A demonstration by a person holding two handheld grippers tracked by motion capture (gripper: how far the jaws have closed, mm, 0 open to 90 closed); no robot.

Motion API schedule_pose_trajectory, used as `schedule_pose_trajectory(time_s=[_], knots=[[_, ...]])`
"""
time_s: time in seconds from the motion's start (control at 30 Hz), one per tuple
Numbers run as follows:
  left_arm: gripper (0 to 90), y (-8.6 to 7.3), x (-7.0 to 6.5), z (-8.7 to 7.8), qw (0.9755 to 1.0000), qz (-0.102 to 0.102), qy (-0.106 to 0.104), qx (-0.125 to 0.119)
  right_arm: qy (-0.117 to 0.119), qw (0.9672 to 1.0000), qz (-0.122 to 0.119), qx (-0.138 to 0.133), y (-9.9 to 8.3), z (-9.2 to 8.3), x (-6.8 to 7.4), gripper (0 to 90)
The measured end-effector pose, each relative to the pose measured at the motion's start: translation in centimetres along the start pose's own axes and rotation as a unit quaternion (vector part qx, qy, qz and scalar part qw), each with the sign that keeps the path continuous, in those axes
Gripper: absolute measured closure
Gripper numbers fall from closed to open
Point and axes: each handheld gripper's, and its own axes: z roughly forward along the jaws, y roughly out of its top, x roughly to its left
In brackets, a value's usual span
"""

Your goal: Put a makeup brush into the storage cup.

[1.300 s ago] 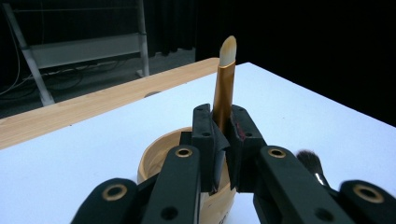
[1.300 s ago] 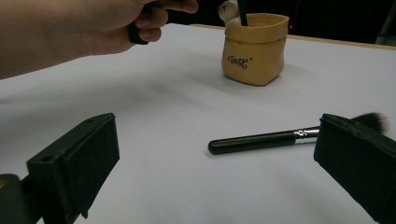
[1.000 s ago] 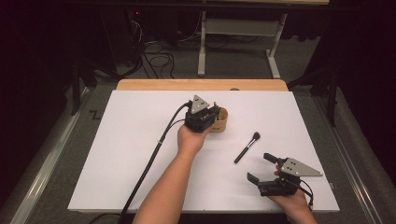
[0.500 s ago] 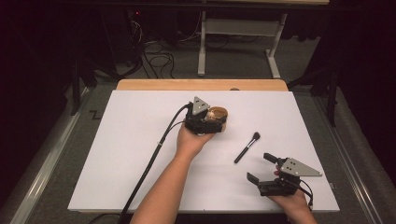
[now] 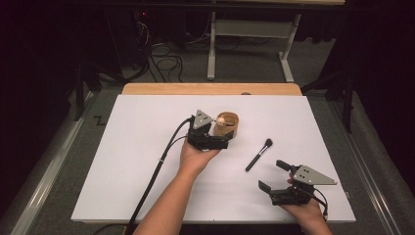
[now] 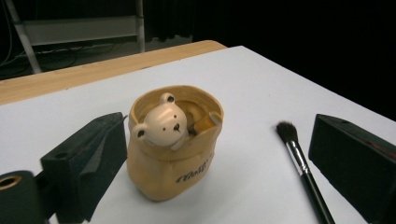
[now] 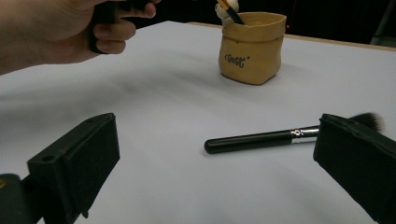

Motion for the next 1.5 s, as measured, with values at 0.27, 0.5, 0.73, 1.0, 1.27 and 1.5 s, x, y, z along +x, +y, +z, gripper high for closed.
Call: schedule_pose_trajectory(time_s=[0.27, 0.5, 0.73, 1.0, 1.27, 1.5], knots=[[2.3, -1.2, 0.6, -1.7, 0.9999, -0.01, 0.006, 0.008, 0.001, 1.0, -0.003, 0.001, 0.0, 0.2, 0.1, 1.2], [0.5, -2.4, 0.9, -3.1, 0.9999, -0.003, 0.011, 0.005, 0.0, 1.0, -0.003, 0.002, 0.0, 0.1, 0.1, 1.1], [0.1, -3.5, 0.9, -4.9, 0.9999, -0.001, 0.013, -0.003, -0.003, 1.0, -0.004, 0.0, 0.0, 0.0, 0.1, 1.1], [0.2, -4.9, 0.8, -6.8, 0.9999, -0.004, 0.005, -0.009, -0.006, 1.0, -0.003, -0.001, 0.0, 0.0, 0.0, 0.7], [1.1, -5.7, 0.3, -8.5, 0.9999, -0.001, -0.006, -0.012, -0.011, 0.9999, -0.003, -0.002, 0.1, -0.2, -0.1, 0.4], [2.1, -6.6, 0.5, -10.3, 0.9998, 0.001, -0.002, -0.018, -0.013, 0.9999, -0.003, -0.004, 0.2, -0.3, -0.1, 0.5]])
